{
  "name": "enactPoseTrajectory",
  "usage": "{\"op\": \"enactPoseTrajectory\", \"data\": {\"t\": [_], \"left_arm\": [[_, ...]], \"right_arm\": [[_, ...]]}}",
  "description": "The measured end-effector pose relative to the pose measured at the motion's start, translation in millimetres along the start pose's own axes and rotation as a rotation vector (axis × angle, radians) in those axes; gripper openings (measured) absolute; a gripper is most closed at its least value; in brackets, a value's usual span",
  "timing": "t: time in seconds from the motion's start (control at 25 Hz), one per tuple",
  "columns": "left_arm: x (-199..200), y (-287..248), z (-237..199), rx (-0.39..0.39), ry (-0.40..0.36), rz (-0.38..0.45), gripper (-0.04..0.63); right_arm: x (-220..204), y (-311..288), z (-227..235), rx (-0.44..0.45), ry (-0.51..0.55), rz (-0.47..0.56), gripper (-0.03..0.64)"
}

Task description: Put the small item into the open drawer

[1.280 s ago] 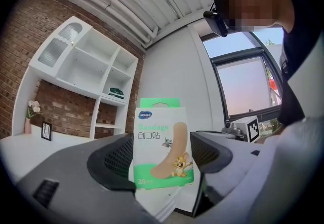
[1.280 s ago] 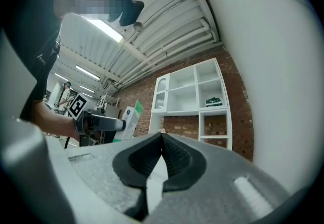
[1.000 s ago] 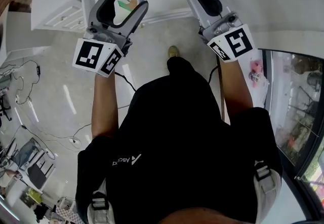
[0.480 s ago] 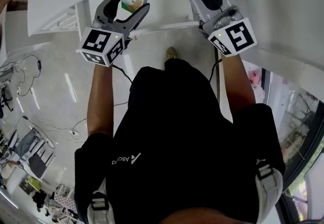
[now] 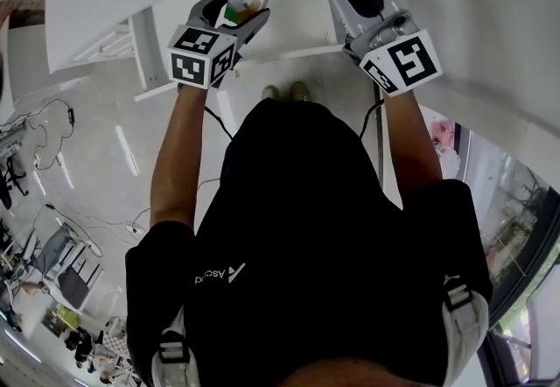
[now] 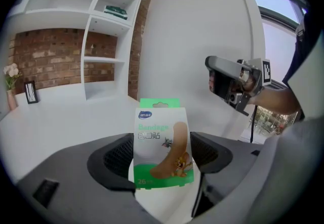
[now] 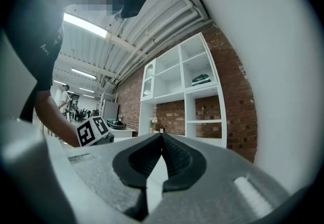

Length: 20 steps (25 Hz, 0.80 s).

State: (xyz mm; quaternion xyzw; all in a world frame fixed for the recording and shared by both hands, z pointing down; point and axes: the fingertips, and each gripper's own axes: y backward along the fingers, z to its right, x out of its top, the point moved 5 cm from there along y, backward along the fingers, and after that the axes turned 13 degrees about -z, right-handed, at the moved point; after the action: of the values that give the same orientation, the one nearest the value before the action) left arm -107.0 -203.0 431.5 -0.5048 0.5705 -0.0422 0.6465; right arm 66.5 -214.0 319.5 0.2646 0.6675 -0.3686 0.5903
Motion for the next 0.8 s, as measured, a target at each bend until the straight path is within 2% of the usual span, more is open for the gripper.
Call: {"op": "enactPoseTrajectory", "data": {"t": [0.36, 0.6, 0.8], "left_arm": [[-20.6, -47.7, -22.8, -0.038, 0.020, -0.175, 0.341], [-37.8, -92.9, -28.4, -0.064, 0.017, -0.298, 0.341], [-48.1, -118.4, -37.4, -0.052, 0.021, -0.385, 0.341]], "right_arm": [[0.6, -19.4, 7.0, -0.025, 0.036, -0.036, 0.002], [-14.7, -21.1, 20.0, -0.042, 0.016, -0.059, 0.002], [-25.0, -20.8, 32.1, -0.056, -0.006, -0.083, 0.002]]}}
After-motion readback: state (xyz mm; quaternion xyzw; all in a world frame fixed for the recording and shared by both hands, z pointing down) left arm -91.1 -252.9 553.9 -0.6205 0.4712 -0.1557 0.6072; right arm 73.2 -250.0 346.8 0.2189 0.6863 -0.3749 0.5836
